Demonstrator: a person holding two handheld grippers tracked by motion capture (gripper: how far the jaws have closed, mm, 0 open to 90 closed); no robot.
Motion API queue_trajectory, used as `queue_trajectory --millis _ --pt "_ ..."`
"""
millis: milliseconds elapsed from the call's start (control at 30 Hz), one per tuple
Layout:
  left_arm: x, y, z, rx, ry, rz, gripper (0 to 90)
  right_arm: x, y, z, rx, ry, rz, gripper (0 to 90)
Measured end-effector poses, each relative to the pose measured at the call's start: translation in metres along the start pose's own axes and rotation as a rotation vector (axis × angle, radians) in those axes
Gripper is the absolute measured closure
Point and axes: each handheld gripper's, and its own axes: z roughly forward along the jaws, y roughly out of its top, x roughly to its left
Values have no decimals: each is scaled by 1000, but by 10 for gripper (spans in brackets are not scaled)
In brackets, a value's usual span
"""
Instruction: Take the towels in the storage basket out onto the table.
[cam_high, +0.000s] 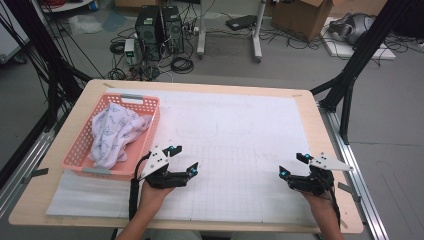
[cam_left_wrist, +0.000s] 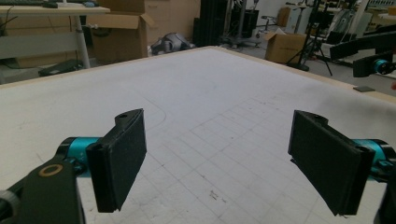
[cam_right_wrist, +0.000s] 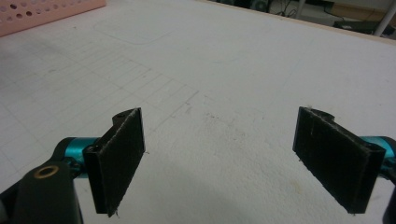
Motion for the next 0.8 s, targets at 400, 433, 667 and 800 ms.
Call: queue_trajectory --millis 400,433,667,800 --pt "-2 -1 2 1 -8 -16 194 -1 0 2 6 3 -6 156" --pt "-2 -1 2 3 -9 -17 194 -2 0 3 5 5 -7 156" --pt "-2 -1 -1 0 -3 -15 195 -3 0 5 4 21 5 156" --pt "-1 1 -2 -6 3 -14 196 -2 0 4 3 17 -1 156"
